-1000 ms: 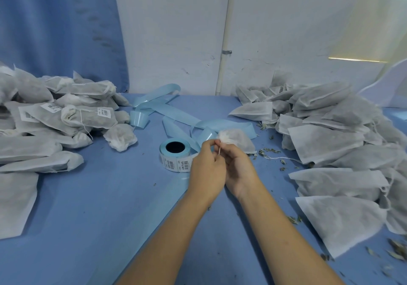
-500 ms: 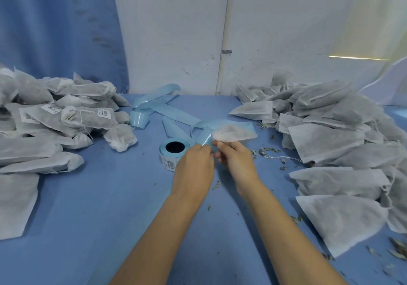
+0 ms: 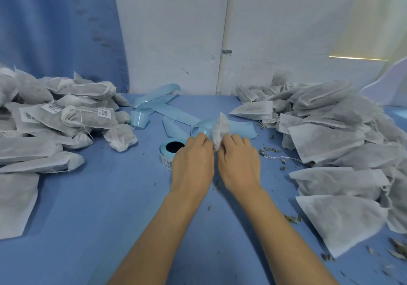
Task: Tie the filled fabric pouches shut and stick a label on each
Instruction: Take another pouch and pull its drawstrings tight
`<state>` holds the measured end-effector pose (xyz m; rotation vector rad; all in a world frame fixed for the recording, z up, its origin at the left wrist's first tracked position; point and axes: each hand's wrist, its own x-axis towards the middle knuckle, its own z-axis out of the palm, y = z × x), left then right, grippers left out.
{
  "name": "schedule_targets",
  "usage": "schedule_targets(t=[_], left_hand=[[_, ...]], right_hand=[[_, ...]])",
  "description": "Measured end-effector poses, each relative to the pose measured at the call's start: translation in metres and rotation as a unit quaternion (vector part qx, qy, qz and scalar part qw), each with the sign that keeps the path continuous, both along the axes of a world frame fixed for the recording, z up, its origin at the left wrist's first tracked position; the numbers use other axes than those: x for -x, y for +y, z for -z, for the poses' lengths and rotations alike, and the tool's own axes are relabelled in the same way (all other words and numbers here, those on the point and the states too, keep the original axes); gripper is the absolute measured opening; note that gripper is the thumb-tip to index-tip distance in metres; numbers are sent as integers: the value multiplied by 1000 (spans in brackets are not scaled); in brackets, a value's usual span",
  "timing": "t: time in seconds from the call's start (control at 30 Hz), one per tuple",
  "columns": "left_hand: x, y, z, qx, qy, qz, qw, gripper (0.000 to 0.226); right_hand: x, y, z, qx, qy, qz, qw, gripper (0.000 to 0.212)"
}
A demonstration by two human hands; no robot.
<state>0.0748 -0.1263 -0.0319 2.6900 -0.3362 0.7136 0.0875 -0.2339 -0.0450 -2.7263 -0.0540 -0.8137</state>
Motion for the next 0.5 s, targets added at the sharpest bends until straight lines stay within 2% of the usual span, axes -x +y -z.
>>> schedule_targets(t=[0.1,0.2,0.27,0.4,0.5], left_hand=[[-3,-1,1,-22,-8,38,999,23],[-6,2,2,-4,15,53,998,37],[-6,3,4,9,19,68,997,33],[-4,5,6,136,6,87,987,16],[-6,4,10,233,17,89,968,12]], right_hand=[[2,3,1,30,-36,-1,999,8],[7,4,-1,19,-95,-25,995,28],[10,5,-2,7,-131,-38,991,39],[8,6,1,-11,-152,-54,987,40],[5,5,4,-110,-117,-78,984,44]])
